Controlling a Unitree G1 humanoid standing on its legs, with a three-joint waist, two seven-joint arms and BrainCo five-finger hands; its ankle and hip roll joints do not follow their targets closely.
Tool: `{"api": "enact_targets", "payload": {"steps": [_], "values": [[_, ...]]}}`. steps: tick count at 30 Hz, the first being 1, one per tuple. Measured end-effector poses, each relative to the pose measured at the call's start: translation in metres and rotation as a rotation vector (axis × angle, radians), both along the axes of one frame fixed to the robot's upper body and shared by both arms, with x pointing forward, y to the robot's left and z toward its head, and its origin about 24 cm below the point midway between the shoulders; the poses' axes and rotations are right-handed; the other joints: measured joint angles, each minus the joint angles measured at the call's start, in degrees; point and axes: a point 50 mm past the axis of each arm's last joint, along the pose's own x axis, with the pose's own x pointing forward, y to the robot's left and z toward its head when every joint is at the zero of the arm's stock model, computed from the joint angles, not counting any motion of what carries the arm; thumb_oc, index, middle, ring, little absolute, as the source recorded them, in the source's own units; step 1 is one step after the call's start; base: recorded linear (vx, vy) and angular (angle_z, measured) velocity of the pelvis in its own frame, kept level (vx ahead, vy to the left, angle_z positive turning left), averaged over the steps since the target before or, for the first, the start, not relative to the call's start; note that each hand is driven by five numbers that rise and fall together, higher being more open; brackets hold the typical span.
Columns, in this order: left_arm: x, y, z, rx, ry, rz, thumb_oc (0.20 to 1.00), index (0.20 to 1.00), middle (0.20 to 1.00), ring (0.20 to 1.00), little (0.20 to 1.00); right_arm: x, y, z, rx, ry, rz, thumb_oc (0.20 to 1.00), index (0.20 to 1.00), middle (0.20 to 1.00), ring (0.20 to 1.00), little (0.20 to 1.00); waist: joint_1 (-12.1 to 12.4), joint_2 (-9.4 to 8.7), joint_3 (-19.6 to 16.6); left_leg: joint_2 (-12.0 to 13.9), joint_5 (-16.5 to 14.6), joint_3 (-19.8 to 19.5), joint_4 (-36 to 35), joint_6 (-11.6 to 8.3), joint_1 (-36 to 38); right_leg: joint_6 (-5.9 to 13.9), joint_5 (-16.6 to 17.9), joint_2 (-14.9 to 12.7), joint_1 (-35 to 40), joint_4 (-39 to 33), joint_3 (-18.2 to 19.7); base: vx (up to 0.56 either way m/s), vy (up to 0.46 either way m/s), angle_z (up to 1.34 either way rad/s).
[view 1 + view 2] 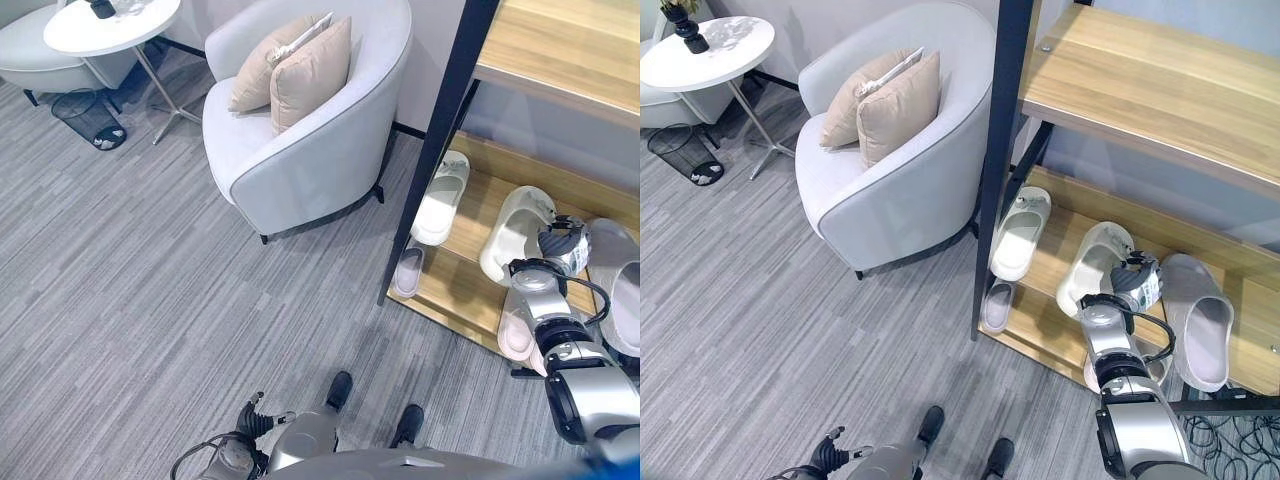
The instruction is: Arrange the slippers neatly on the shoe rack.
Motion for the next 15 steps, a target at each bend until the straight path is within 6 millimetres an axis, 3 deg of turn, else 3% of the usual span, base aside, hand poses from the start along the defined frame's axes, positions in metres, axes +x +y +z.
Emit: {"api": "enact_targets", "payload": {"steps": [7,12,13,14,15], "values": [[0.000,0.000,0.000,0.001,0.002,0.001,1.000,1.000,1.000,1.000,1.000,-0.002,-0.006,0.000,-0.017,0.030,0.003,0.200,0.200,0.200,0.200,0.200,-0.20,0.01,-0.01,0.01,0.04,0.14,-0.02,0.04,0.26,0.01,0.05,-0.01,0.22,0.01,0.11,0.00,0.000,0.00],[-0.002,-0.001,-0.001,-0.003,0.006,0.008,1.000,1.000,1.000,1.000,1.000,-0.001,0.012,-0.005,-0.024,0.030,0.102,0.200,0.200,0.200,0.200,0.200,-0.51,-0.11,0.07,0.01,0.03,0.23,-0.13,0.02,0.86,0.02,0.05,-0.01,0.75,0.01,0.20,0.00,0.000,0.00],[-0.002,-0.001,-0.001,-0.004,0.006,0.007,1.000,1.000,1.000,1.000,1.000,-0.003,0.012,-0.007,-0.037,0.034,0.104,0.542,0.542,0.542,0.542,0.542,-0.49,-0.21,0.12,-0.01,-0.09,0.22,-0.22,-0.14,0.87,0.03,0.07,-0.03,0.76,0.02,0.22,0.00,0.000,0.00],[-0.002,0.000,-0.001,-0.002,0.006,0.007,1.000,1.000,1.000,1.000,1.000,-0.004,0.012,-0.008,-0.034,0.040,0.101,1.000,1.000,1.000,1.000,1.000,-0.50,-0.30,0.17,-0.01,0.02,0.19,-0.22,0.01,0.86,0.03,0.06,-0.03,0.76,0.02,0.19,0.00,0.000,0.00],[-0.002,0.001,-0.001,0.000,0.007,0.008,1.000,1.000,1.000,1.000,1.000,-0.005,0.010,-0.007,-0.032,0.031,0.092,1.000,1.000,1.000,1.000,1.000,-0.74,-0.31,0.18,-0.03,0.02,0.18,-0.24,0.02,0.86,0.04,0.06,-0.05,0.76,0.02,0.19,0.00,0.000,0.00]]}}
